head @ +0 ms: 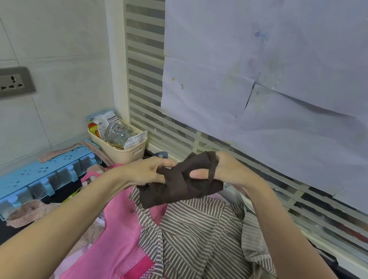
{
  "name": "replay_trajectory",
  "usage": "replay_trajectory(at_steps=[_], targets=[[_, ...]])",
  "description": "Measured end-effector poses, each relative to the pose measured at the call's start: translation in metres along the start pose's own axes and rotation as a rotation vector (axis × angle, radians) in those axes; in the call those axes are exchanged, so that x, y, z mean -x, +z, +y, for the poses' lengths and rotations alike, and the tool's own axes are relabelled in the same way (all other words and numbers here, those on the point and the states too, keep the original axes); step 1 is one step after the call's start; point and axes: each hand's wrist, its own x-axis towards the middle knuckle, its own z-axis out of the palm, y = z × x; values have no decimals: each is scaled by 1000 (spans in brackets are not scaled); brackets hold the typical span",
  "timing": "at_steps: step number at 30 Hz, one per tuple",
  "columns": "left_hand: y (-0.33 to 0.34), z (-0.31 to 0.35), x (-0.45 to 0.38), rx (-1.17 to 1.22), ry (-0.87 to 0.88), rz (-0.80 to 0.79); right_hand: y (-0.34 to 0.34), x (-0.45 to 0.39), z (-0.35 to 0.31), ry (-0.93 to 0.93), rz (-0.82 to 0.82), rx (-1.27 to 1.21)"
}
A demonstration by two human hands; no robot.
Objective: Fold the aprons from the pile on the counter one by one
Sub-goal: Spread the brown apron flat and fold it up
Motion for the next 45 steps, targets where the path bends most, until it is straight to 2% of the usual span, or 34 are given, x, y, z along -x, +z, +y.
replay_trajectory(at_steps=[4,7,9,11,13,15,18,22,23,25,27,29,31,33,35,37,39,41,42,45], targets=[[8,14,-7,-229,-42,-224,0,-1,-7,68,-108,176],[7,23,-8,-328,-42,-361,-4,-1,0,98,-147,89],[10,27,-10,-360,-83,-445,-6,2,-2,122,-241,39],[17,30,-14,-363,-104,-452,-2,2,-8,164,-357,80],[26,35,-17,-330,-116,-440,10,0,-16,178,-448,257],[30,43,-25,-403,-126,-410,17,-4,-21,179,-458,403],[18,40,-30,-354,-137,-285,22,-5,-21,158,-351,453],[12,33,-24,-189,-178,-154,31,-4,-16,29,-87,520],[11,35,-20,-74,-172,-115,32,-5,-13,-10,-5,523],[0,26,-18,305,-158,22,28,-2,-8,-49,208,551],[-11,15,-15,743,-149,118,19,0,-5,-1,479,669],[-2,10,-16,813,-199,106,13,-2,-4,74,647,736],[25,18,-18,767,-233,95,13,-6,-6,109,691,757],[44,29,-27,848,-225,296,18,-9,-10,84,675,785],[51,36,-36,959,-238,499,22,-5,-11,71,669,723],[51,39,-40,1043,-210,552,22,-7,-4,99,673,481],[48,40,-39,1094,-157,506,17,-11,3,180,680,-35],[46,44,-36,1048,-136,425,15,-9,4,291,565,-584],[44,46,-35,999,-136,398,11,-8,9,311,490,-715],[34,50,-32,876,-104,447,3,-5,18,278,350,-721]])
